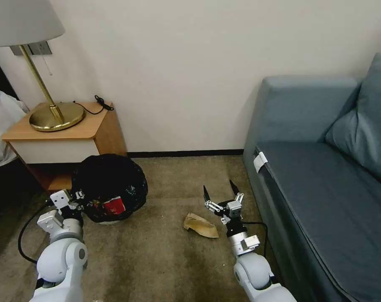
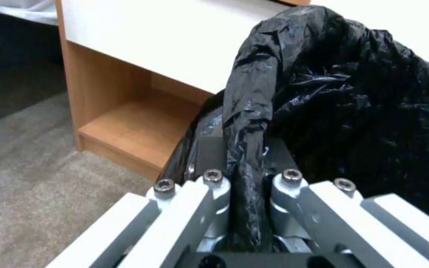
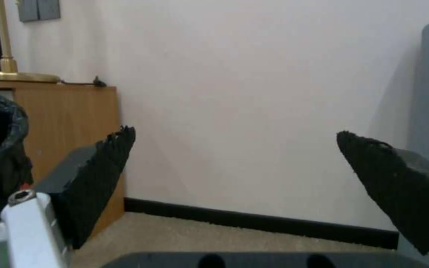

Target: Pick up the trash bin, then pick up the garbage on the floor and place it into the trash bin.

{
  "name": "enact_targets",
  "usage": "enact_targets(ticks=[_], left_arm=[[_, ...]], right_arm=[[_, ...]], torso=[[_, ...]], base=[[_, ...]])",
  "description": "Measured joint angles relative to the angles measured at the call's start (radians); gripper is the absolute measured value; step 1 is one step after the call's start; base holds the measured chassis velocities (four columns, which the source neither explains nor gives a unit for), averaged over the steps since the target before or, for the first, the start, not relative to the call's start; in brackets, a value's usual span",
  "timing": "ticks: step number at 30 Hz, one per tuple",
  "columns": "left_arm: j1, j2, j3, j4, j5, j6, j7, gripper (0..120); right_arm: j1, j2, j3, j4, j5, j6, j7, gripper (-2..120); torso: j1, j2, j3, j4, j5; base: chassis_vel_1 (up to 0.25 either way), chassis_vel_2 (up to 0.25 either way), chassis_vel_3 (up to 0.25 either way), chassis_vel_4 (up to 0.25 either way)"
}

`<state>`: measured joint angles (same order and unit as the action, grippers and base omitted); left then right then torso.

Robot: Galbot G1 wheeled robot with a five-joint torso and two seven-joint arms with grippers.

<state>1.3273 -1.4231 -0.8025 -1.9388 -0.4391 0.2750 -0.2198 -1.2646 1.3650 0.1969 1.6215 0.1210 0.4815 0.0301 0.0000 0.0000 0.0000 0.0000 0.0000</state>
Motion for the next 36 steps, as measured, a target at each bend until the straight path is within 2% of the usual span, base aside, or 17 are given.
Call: enact_targets(ticks=[9,12,13,14,15,18,21,23,27,30,31,33,34,36], left_arm=[[0.008,-0.002,0.001,-0.001,-0.001,-0.001,0.0,4],[0.007,-0.004,0.005,-0.006,0.001,-0.001,0.0,4],[0.009,-0.008,0.007,-0.007,0.004,-0.001,0.0,4],[0.016,-0.015,0.011,-0.007,0.011,-0.001,0.0,4],[0.016,-0.015,0.011,-0.007,0.011,-0.001,0.0,4],[0.032,-0.037,0.01,-0.007,0.024,-0.001,-0.005,4],[0.034,-0.042,0.007,-0.007,0.025,-0.001,-0.009,4],[0.04,-0.048,0.003,-0.008,0.027,-0.001,-0.015,4],[0.041,-0.056,0.0,-0.01,0.035,0.0,-0.018,4],[0.035,-0.064,0.0,-0.01,0.049,0.003,-0.019,4],[0.035,-0.064,0.0,-0.01,0.049,0.003,-0.019,4],[0.028,-0.066,0.003,-0.004,0.056,0.003,-0.019,4],[0.028,-0.066,0.003,-0.004,0.056,0.003,-0.019,4],[0.023,-0.069,0.005,0.0,0.06,0.003,-0.019,4]], right_arm=[[0.049,-0.018,-0.006,-0.027,0.007,0.002,-0.011,100],[0.111,-0.059,-0.038,-0.031,0.011,-0.028,-0.005,100],[0.145,-0.085,-0.058,-0.034,0.018,-0.045,-0.004,100],[0.204,-0.142,-0.102,-0.047,0.041,-0.071,-0.012,100],[0.204,-0.142,-0.102,-0.047,0.041,-0.071,-0.012,100],[0.322,-0.279,-0.203,-0.133,0.074,-0.089,-0.103,100],[0.368,-0.308,-0.246,-0.174,0.078,-0.08,-0.127,100],[0.486,-0.344,-0.361,-0.261,0.124,-0.072,-0.17,100],[0.567,-0.353,-0.44,-0.331,0.159,-0.077,-0.224,100],[0.658,-0.349,-0.54,-0.446,0.211,-0.096,-0.339,100],[0.658,-0.349,-0.54,-0.446,0.211,-0.096,-0.339,100],[0.709,-0.337,-0.594,-0.518,0.238,-0.114,-0.431,100],[0.709,-0.337,-0.594,-0.518,0.238,-0.114,-0.431,100],[0.739,-0.335,-0.627,-0.555,0.268,-0.158,-0.531,100]], torso=[[0.0,0.0,0.0,0.0,0.0],[0.0,0.0,0.0,0.0,0.0003],[0.0,0.0,0.0,0.0,0.0003],[0.0,0.0,0.0,0.0001,0.0004],[0.0,0.0,0.0,0.0001,0.0004],[0.0,0.0,0.0,0.0,-0.0001],[0.0,0.0,0.0,-0.0003,0.0],[0.0,0.0,0.0,0.0,0.0001],[0.0,0.0,0.0,0.0004,0.0002],[0.0,0.0,0.0,0.0,0.0001],[0.0,0.0,0.0,0.0,0.0001],[0.0,0.0,0.0,0.0,0.0001],[0.0,0.0,0.0,0.0,0.0001],[0.0,0.0,0.0,0.0001,0.0001]], base=[[0.0,0.0,0.0,0.0],[0.0,0.0,0.0,0.0],[0.0,0.0,0.0,0.0],[0.0,0.0,0.0,0.0],[0.0,0.0,0.0,0.0],[0.0,0.0,0.0,0.0],[0.0,0.0,0.0,0.0],[0.0,0.0,0.0,0.0],[0.0,0.0,0.0,0.0],[0.0,0.0,0.0,0.0],[0.0,0.0,0.0,0.0],[0.0,0.0,0.0,0.0],[0.0,0.0,0.0,0.0],[0.0,0.0,0.0,0.0]])
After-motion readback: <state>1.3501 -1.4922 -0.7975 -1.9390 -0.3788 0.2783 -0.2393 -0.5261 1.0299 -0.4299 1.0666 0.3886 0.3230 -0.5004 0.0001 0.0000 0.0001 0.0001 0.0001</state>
